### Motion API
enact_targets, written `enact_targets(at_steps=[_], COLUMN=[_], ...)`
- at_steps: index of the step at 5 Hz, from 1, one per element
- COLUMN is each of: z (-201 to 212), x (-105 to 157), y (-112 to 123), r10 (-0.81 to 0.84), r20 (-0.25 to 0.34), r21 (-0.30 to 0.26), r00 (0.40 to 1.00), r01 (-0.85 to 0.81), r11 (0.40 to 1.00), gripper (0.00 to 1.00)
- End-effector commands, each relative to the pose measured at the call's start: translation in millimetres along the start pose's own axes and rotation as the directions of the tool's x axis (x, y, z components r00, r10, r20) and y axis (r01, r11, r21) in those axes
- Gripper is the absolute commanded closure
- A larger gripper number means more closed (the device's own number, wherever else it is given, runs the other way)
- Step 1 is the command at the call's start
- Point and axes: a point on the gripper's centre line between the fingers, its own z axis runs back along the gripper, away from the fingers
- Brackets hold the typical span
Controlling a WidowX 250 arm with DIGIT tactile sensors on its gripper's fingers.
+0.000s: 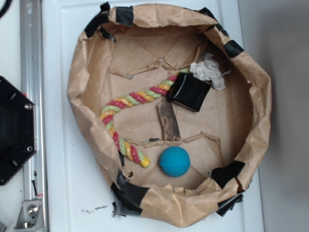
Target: Grab the blue ball.
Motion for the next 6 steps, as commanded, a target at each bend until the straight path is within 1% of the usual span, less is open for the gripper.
enact_targets(at_steps=[1,2,3,4,5,6], z=[0.0,-28.7,-54.4,-81.5,-106.3,-131.9], x=[0.0,44.2,84.3,120.3,150.7,168.1], y=[0.0,31.3,44.5,52.5,52.2,44.2], r10=[0.000,0.018,-0.057,-0.109,-0.239,-0.363], r20=[0.000,-0.021,0.004,0.132,0.189,0.179], r21=[0.000,0.001,0.028,-0.071,-0.073,-0.040], r00=[1.000,1.000,0.998,0.985,0.953,0.914], r01=[0.000,-0.018,0.057,0.119,0.256,0.375], r11=[1.000,1.000,0.998,0.990,0.964,0.926], gripper=[0.00,0.00,0.00,0.00,0.00,0.00])
